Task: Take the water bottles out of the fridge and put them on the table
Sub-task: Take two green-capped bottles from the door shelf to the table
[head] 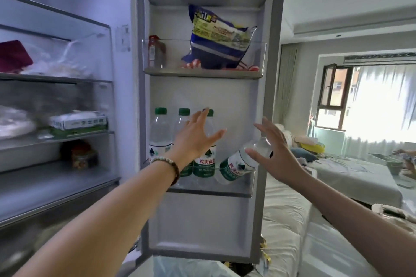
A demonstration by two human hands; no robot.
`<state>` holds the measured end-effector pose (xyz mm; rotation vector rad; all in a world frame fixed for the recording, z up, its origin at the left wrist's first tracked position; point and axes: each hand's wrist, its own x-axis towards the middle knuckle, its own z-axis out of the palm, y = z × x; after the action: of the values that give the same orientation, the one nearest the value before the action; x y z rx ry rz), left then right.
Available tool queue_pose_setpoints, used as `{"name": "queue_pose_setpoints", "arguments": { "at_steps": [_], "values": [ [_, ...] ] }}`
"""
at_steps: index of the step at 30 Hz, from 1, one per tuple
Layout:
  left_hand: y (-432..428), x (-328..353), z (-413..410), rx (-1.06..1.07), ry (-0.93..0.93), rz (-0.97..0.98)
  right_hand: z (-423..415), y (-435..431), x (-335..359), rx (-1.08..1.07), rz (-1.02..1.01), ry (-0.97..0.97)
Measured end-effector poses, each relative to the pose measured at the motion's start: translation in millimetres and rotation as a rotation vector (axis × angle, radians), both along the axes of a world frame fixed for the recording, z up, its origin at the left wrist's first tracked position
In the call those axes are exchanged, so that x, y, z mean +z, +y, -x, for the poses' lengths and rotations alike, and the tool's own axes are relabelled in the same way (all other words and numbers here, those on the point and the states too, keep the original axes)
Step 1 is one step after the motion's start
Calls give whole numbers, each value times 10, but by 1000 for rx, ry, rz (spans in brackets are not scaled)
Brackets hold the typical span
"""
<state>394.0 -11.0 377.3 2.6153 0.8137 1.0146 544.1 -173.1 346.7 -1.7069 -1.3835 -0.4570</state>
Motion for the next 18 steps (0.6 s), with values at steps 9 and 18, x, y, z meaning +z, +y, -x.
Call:
{"name": "queue_pose_setpoints", "arguments": {
  "at_steps": [9,18],
  "values": [
    [325,199,-326,10,-39,-77,-339,409,89,84,-167,22],
    [544,196,-291,-326,-251,74,-156,919,294,326,-159,102]
  ]
}}
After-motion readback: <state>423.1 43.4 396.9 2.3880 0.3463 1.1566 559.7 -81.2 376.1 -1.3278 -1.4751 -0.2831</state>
